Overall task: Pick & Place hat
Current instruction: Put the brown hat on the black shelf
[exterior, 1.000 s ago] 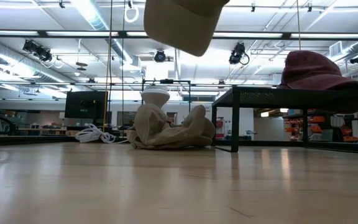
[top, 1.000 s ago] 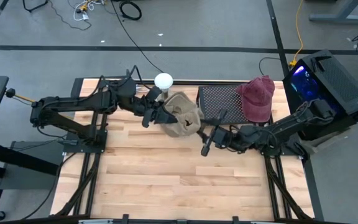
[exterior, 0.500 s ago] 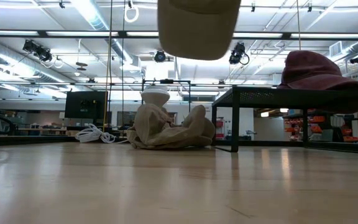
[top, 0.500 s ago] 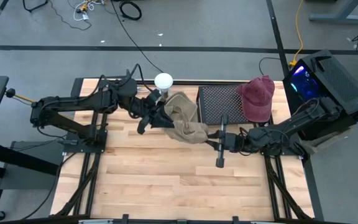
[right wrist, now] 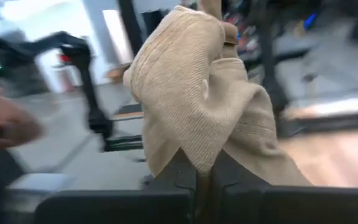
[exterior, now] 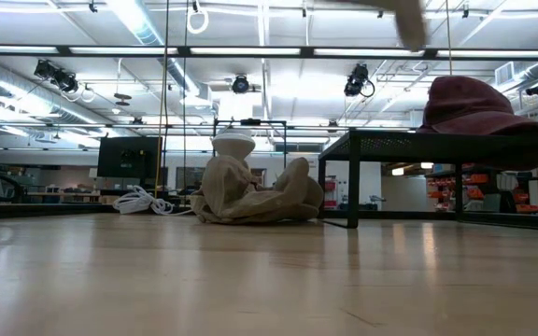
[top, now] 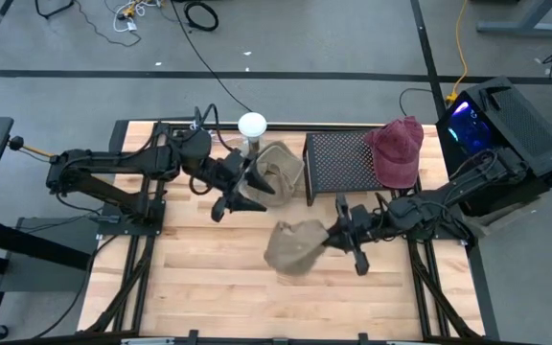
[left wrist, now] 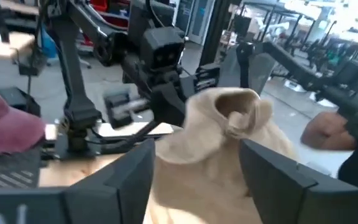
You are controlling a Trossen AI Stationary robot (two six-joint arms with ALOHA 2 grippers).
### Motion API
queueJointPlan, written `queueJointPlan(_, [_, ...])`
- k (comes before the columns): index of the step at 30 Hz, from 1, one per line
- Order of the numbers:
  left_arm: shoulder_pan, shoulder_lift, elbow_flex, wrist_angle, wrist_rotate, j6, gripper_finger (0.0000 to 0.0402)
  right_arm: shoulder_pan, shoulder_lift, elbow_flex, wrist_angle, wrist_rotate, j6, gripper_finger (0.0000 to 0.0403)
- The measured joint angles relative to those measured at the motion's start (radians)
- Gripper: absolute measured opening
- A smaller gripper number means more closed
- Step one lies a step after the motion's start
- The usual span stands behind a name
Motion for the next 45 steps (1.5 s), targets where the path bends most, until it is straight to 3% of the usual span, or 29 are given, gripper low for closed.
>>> queueJointPlan(6, [-0.039, 0.0, 0.0, -0.003, -0.004, 0.136, 0.0247, -0.015, 0.0, 0.0, -0.122, -0.199, 0.32, 0.0005])
queueJointPlan(13, [-0.126, 0.004, 0.0, -0.027, -0.069, 0.273, 0.0224, -0.056, 0.0, 0.0, -0.368, -0.252, 0.597, 0.0005])
queueJointPlan(19, [-0.213, 0.086, 0.001, -0.039, -0.173, 0.299, 0.0212, -0.099, 0.0, 0.0, -0.432, -0.247, 0.627, 0.0005])
queueJointPlan(28, [-0.312, 0.298, 0.0, 0.064, -0.6, 0.589, 0.0202, -0.161, 0.007, 0.0, -0.435, -0.273, 0.676, 0.0005])
queueJointPlan(32, [-0.32, 0.352, 0.0, 0.158, -0.632, 0.643, 0.0203, -0.174, 0.009, 0.0, -0.434, -0.273, 0.675, 0.0005])
queueJointPlan(38, [-0.319, 0.385, 0.0, 0.145, -0.634, 0.624, 0.0203, -0.192, 0.009, 0.0, -0.421, -0.27, 0.672, 0.0009])
queueJointPlan(45, [-0.319, 0.402, -0.001, 0.126, -0.774, 0.628, 0.0204, -0.216, 0.009, 0.0, -0.389, -0.294, 0.671, 0.001])
